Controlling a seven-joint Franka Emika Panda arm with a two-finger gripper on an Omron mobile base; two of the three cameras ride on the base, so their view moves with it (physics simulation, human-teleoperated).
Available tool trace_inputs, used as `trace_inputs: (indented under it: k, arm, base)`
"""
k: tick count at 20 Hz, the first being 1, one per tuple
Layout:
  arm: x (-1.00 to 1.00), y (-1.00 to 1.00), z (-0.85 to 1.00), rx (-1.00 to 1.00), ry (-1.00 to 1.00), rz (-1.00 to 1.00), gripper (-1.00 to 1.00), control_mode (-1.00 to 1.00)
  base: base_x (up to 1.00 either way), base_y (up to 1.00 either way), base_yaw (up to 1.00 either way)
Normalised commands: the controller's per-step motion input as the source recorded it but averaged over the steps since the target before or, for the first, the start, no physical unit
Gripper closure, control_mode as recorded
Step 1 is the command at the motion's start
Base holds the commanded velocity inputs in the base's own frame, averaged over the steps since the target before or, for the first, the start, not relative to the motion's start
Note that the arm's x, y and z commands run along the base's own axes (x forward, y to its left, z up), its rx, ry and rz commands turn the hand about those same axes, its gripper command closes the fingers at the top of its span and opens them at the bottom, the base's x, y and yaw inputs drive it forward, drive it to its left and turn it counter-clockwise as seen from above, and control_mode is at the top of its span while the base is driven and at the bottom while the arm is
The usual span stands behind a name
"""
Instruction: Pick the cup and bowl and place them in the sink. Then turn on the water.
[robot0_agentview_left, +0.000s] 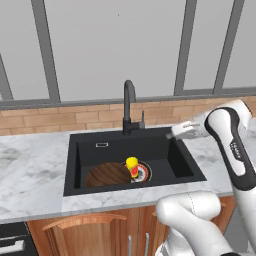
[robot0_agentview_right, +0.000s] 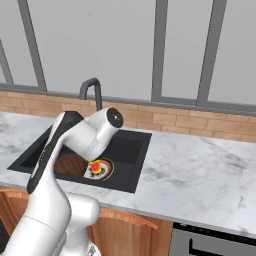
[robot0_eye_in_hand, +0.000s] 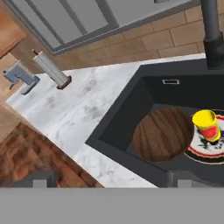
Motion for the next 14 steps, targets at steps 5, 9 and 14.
trace_inputs:
  k: [5, 9, 14]
  arm:
    - [-0.04, -0.27, 0.14, 0.14, -0.35, 0.42, -1.0, -1.0]
    - [0.04, -0.24, 0.19, 0.13, -0.21, 0.27, -1.0, -1.0]
    - [0.18, -0.12, 0.08, 0.13, -0.08, 0.12, -1.0, -1.0]
  base:
    - [0.0, 0.0, 0.0]
    - [0.0, 0.0, 0.0]
    - [0.0, 0.0, 0.0]
